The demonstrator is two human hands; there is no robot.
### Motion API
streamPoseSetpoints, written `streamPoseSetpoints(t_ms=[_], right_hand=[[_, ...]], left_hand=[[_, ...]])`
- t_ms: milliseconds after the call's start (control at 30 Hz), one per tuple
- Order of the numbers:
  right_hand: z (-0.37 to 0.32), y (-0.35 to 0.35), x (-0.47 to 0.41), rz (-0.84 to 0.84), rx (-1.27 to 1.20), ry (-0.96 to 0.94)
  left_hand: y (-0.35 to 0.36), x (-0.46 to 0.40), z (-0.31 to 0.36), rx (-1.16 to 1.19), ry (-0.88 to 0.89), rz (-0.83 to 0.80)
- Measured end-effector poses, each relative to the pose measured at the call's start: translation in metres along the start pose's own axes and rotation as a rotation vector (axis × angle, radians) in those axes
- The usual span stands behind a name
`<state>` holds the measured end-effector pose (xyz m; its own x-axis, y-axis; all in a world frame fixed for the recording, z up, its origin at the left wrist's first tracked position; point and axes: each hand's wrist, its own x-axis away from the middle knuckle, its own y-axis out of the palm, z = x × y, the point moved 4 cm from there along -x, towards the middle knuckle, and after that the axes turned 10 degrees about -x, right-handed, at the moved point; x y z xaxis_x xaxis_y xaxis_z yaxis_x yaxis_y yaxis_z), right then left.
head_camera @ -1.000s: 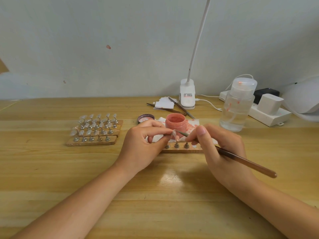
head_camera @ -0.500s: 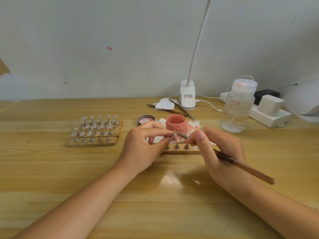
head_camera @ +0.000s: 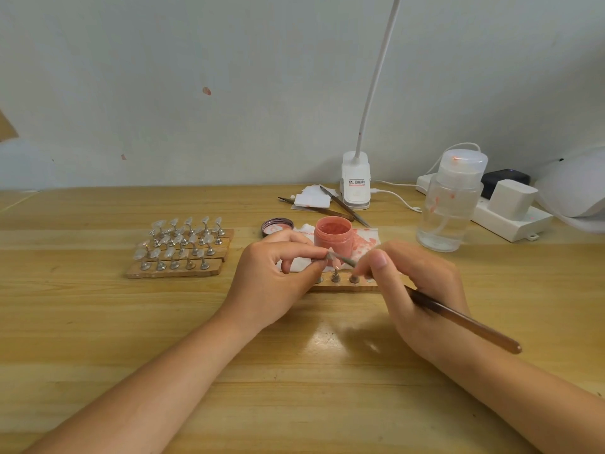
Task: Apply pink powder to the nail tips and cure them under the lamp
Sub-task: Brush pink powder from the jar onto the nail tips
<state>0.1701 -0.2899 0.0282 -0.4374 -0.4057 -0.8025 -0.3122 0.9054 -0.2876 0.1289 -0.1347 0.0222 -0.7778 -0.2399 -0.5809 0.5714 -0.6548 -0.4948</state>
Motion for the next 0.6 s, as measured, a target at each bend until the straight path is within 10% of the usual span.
streamPoseSetpoints(t_ms=[600], right_hand=[[0.0017,-0.0007,0.0006,0.043,-0.082,0.085]], left_hand=[[0.0011,-0.0023,-0.0043,0.037,0.064,0.016]])
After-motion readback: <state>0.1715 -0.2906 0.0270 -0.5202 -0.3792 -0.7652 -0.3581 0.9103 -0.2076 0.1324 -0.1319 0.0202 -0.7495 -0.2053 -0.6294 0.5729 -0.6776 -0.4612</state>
